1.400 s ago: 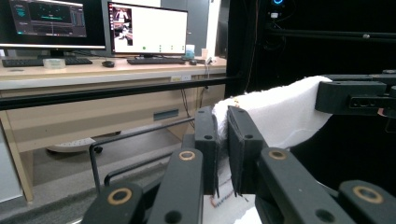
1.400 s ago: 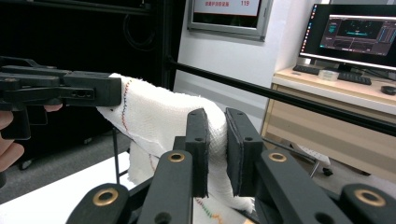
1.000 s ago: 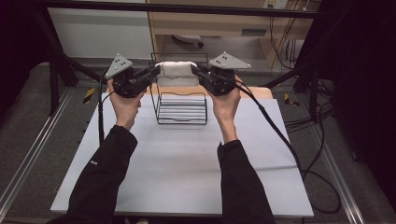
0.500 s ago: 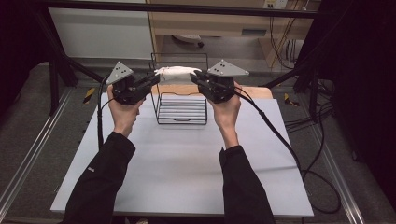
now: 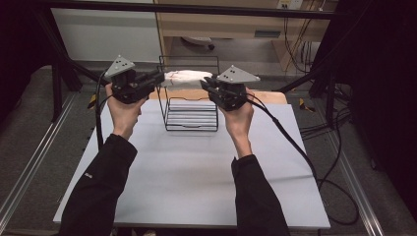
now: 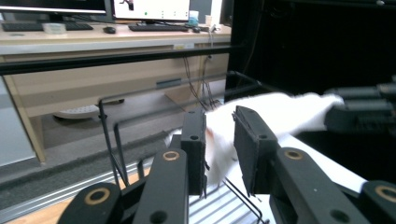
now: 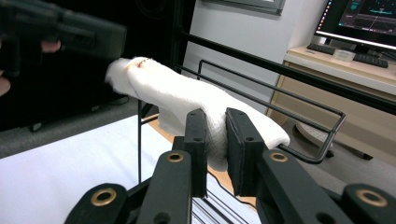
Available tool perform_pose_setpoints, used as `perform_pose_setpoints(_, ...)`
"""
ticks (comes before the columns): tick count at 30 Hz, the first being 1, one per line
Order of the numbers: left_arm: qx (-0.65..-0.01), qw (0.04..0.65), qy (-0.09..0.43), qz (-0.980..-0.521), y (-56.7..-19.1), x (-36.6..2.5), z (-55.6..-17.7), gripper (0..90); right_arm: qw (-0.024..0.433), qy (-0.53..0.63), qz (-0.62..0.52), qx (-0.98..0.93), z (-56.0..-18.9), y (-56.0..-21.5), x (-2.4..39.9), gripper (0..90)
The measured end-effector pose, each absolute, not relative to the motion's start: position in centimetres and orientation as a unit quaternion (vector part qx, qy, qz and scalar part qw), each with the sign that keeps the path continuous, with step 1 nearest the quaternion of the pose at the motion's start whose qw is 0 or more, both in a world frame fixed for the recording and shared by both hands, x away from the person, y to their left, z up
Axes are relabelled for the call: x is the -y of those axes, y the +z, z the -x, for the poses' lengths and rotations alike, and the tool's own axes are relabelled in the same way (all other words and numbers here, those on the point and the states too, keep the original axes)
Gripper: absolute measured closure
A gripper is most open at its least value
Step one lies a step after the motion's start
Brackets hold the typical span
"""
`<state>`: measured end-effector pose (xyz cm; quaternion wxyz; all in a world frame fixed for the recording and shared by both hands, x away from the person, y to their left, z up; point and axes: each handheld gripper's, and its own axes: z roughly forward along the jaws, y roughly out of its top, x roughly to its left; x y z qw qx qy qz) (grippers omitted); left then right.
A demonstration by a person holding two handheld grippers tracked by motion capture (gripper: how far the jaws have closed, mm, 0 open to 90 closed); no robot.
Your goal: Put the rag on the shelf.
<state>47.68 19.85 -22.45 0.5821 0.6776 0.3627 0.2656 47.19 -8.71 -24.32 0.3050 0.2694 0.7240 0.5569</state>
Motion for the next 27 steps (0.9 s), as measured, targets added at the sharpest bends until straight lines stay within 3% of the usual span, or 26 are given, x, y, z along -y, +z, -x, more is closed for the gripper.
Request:
perform_pose_setpoints(8,-0.381,0.557,0.258,-0.691,-22.1,-18.2,-49.9,84.0,0.296,0.561,-0.272,-0.724,-47.3,-24.9,8.9,79.2)
perform_pose_setpoints(14,-0.374,0.552,0.241,-0.705,-23.3,-17.6,-50.0,85.8,0.293,0.558,-0.269,-0.728,-47.3,-25.0,9.1,78.4)
perform_pose_setpoints(23,-0.367,0.546,0.235,-0.716,-24.4,-17.8,-49.5,86.5,0.270,0.566,-0.264,-0.733,-46.9,-24.8,9.4,66.4)
perform_pose_setpoints(27,-0.363,0.541,0.233,-0.722,-25.0,-17.7,-49.3,86.7,0.257,0.568,-0.266,-0.735,-46.7,-24.8,9.4,72.7)
